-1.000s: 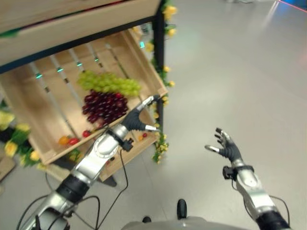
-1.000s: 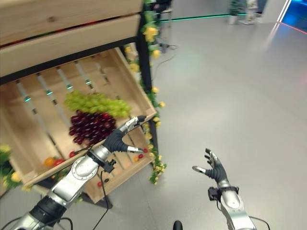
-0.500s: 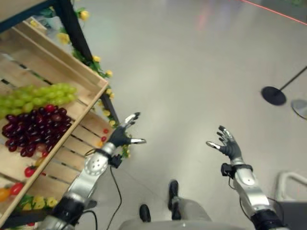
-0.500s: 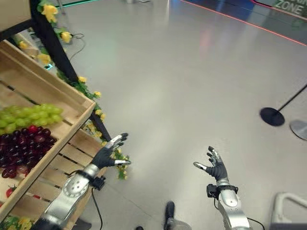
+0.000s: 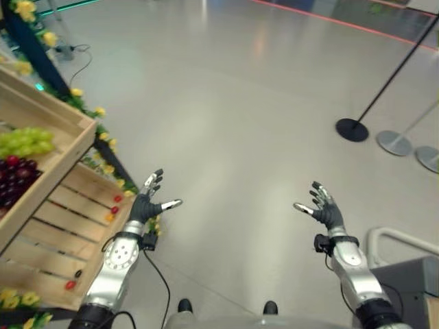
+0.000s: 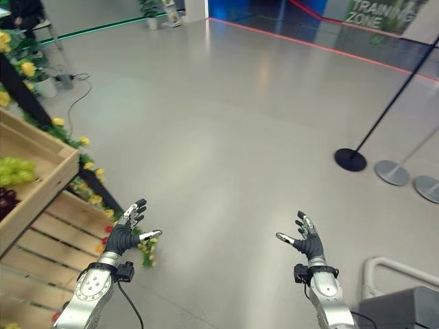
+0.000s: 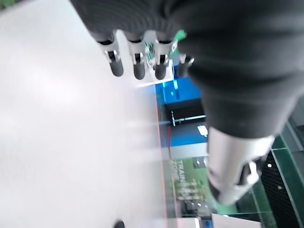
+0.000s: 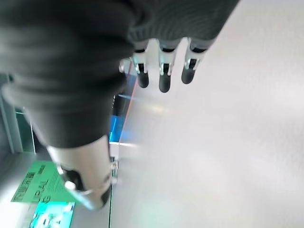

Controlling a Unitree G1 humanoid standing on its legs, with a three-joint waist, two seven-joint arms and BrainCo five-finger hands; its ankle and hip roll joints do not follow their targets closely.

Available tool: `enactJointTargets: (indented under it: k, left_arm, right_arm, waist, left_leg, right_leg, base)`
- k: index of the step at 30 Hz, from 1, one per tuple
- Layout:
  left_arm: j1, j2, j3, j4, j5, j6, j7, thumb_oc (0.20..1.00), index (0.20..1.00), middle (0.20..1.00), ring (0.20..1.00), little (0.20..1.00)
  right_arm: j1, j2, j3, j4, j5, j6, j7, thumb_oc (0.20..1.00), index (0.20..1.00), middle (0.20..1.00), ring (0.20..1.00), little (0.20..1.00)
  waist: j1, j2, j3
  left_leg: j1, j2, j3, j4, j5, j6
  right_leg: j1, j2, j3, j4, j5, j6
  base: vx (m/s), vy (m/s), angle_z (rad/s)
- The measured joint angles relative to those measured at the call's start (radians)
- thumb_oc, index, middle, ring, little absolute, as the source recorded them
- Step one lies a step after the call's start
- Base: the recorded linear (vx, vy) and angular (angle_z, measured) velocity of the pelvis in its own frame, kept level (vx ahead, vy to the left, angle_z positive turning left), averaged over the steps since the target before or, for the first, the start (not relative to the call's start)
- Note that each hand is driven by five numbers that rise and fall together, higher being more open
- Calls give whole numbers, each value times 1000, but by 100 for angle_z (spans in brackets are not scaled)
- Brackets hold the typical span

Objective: Pick up the fruits from the basket on one side to the basket on the other side

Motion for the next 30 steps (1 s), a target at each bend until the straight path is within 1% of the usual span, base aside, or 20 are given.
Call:
enactJointTargets:
  k: [1, 3, 4, 5, 6, 7, 8, 9, 10, 11, 12, 13, 14, 15, 16, 18, 19, 22, 26, 30]
  left_arm:
    - [-6, -14, -2, 11, -1, -3, 4, 1000, 1000, 1000, 1000, 1000]
    - [-20, -36, -1, 91, -3, -11, 18, 1000, 1000, 1000, 1000, 1000]
    - [-15, -43, -1, 158, -11, -9, 31, 1000, 1000, 1000, 1000, 1000]
    - [-32, -60, 1, 282, -11, -19, 47, 1000, 1000, 1000, 1000, 1000]
    - [-42, -64, -2, 358, -11, -19, 59, 1000, 1000, 1000, 1000, 1000]
    - [-47, -72, -10, 437, -12, 2, 86, 1000, 1000, 1000, 1000, 1000]
    - [-30, -77, -10, 439, -9, 6, 97, 1000, 1000, 1000, 1000, 1000]
    - [-41, -93, -32, 519, -2, -5, 119, 1000, 1000, 1000, 1000, 1000]
    - [-54, -107, -40, 562, 4, -1, 128, 1000, 1000, 1000, 1000, 1000]
    - [-48, -133, -45, 607, 13, 0, 139, 1000, 1000, 1000, 1000, 1000]
    - [-39, -138, -47, 618, 12, 5, 144, 1000, 1000, 1000, 1000, 1000]
    - [-28, -136, -48, 621, 13, 7, 149, 1000, 1000, 1000, 1000, 1000]
    - [-24, -126, -49, 642, 13, 3, 150, 1000, 1000, 1000, 1000, 1000]
    - [-23, -125, -49, 662, 14, 3, 149, 1000, 1000, 1000, 1000, 1000]
    - [-41, -126, -52, 734, 23, 6, 147, 1000, 1000, 1000, 1000, 1000]
    - [-57, -127, -48, 854, 33, 12, 129, 1000, 1000, 1000, 1000, 1000]
    - [-50, -127, -47, 866, 32, 25, 125, 1000, 1000, 1000, 1000, 1000]
    - [-33, -150, -37, 940, 31, 31, 91, 1000, 1000, 1000, 1000, 1000]
    - [-20, -153, -35, 966, 31, 48, 62, 1000, 1000, 1000, 1000, 1000]
    - [-11, -165, -36, 971, 33, 53, 32, 1000, 1000, 1000, 1000, 1000]
  right_arm:
    - [10, -3, 5, 9, 0, 1, 0, 1000, 1000, 1000, 1000, 1000]
    - [21, -19, 35, 23, 0, 2, 1, 1000, 1000, 1000, 1000, 1000]
    - [27, -19, 42, 29, 0, -1, 6, 1000, 1000, 1000, 1000, 1000]
    - [20, -19, 63, 81, 0, -4, 5, 1000, 1000, 1000, 1000, 1000]
    - [12, -18, 81, 121, -2, -4, 3, 1000, 1000, 1000, 1000, 1000]
    - [12, -18, 103, 158, -2, 3, -3, 1000, 1000, 1000, 1000, 1000]
    - [17, -19, 107, 162, -3, 2, -4, 1000, 1000, 1000, 1000, 1000]
    - [10, -17, 101, 235, -9, -6, -14, 1000, 1000, 1000, 1000, 1000]
    - [3, -13, 92, 283, -9, -2, -23, 1000, 1000, 1000, 1000, 1000]
    - [8, -18, 83, 344, -9, 0, -34, 1000, 1000, 1000, 1000, 1000]
    - [18, -19, 84, 363, -9, 1, -35, 1000, 1000, 1000, 1000, 1000]
    - [22, -14, 86, 381, -9, 1, -36, 1000, 1000, 1000, 1000, 1000]
    - [19, 10, 87, 439, -9, 0, -36, 1000, 1000, 1000, 1000, 1000]
    - [32, 19, 87, 478, -8, 0, -36, 1000, 1000, 1000, 1000, 1000]
    - [4, 36, 85, 573, -8, 4, -35, 1000, 1000, 1000, 1000, 1000]
    - [-14, 70, 68, 701, -1, 7, -32, 1000, 1000, 1000, 1000, 1000]
    - [-7, 76, 68, 716, 1, 15, -32, 1000, 1000, 1000, 1000, 1000]
    - [3, 85, 63, 851, 1, 36, -20, 1000, 1000, 1000, 1000, 1000]
    - [2, 87, 64, 895, 2, 55, 10, 1000, 1000, 1000, 1000, 1000]
    - [5, 88, 65, 904, 3, 64, 40, 1000, 1000, 1000, 1000, 1000]
  waist:
    - [-7, 0, -2]
    - [-22, 2, -2]
    - [-25, 3, 0]
    - [-30, -1, -2]
    - [-28, -6, -3]
    - [-12, -17, -1]
    - [-2, -20, 4]
    - [4, -46, 18]
    - [12, -47, 19]
    - [16, -38, 23]
    - [17, -18, 23]
    - [12, 1, 24]
    - [15, 7, 19]
    - [13, 6, 20]
    - [14, 6, 20]
    - [-11, -9, 7]
    - [-19, -11, 6]
    - [-17, 2, -16]
    - [-34, 25, -31]
    - [-34, 42, -59]
  left_leg:
    - [-1, 1, -13, 5, 3, 0]
    - [-11, 28, -51, 27, 4, 2]
    - [-10, 44, -70, 33, 14, 17]
    - [-11, 54, -85, 48, 28, 44]
    - [-13, 55, -107, 63, 39, 60]
    - [-27, 53, -173, 92, 57, 82]
    - [-31, 45, -198, 108, 78, 77]
    - [-89, -43, -291, 178, 19, 5]
    - [-97, -109, -310, 174, 5, -13]
    - [-112, -192, -285, 136, 14, 16]
    - [-110, -201, -265, 116, 37, 46]
    - [-110, -193, -244, 104, 36, 80]
    - [-79, -180, -231, 58, 31, 89]
    - [-57, -179, -237, 26, 27, 89]
    - [-26, -175, -240, -19, 31, 98]
    - [-5, -179, -225, -56, 40, 103]
    - [6, -182, -228, -63, 40, 103]
    - [61, -183, -202, -114, 44, 109]
    - [69, -183, -204, -114, 41, 109]
    - [80, -179, -203, -114, 40, 107]
  right_leg:
    - [3, 12, 0, 3, -2, -8]
    - [-7, 41, 7, 25, -21, -26]
    - [-5, 64, 6, 25, -29, -37]
    - [1, 77, 10, 21, -39, -53]
    - [2, 83, 15, 21, -46, -63]
    - [13, 77, 29, 15, -43, -80]
    - [18, 90, 32, 12, -41, -88]
    - [40, 63, 50, -33, -30, -106]
    - [53, 38, 60, -54, -18, -104]
    - [57, 35, 63, -73, -8, -99]
    - [61, 48, 62, -73, -2, -92]
    - [69, 70, 62, -73, -4, -94]
    - [76, 84, 64, -77, -9, -91]
    - [75, 91, 72, -80, -10, -90]
    - [88, 97, 78, -83, -11, -85]
    - [103, 91, 77, -104, -6, -78]
    - [108, 88, 77, -103, -6, -78]
    - [126, 86, 99, -109, -12, -72]
    - [136, 87, 99, -107, -16, -71]
    - [145, 91, 100, -109, -18, -73]
  base:
    - [45, -297, -12]
    - [55, -361, -6]
    - [73, -486, -7]
    - [59, -322, -6]
    - [26, -278, -11]
    - [60, -264, -24]
    - [84, -303, -16]
    - [81, -126, -1]
    - [65, -51, 3]
    - [64, -3, -10]
    - [46, 0, -18]
    - [92, 36, -15]
    - [71, 25, -15]
    - [106, 52, -15]
    - [40, 24, -11]
    - [71, 42, -7]
    - [88, 64, -11]
    - [52, 54, -17]
    - [8, 8, -3]
    - [0, 0, 0]
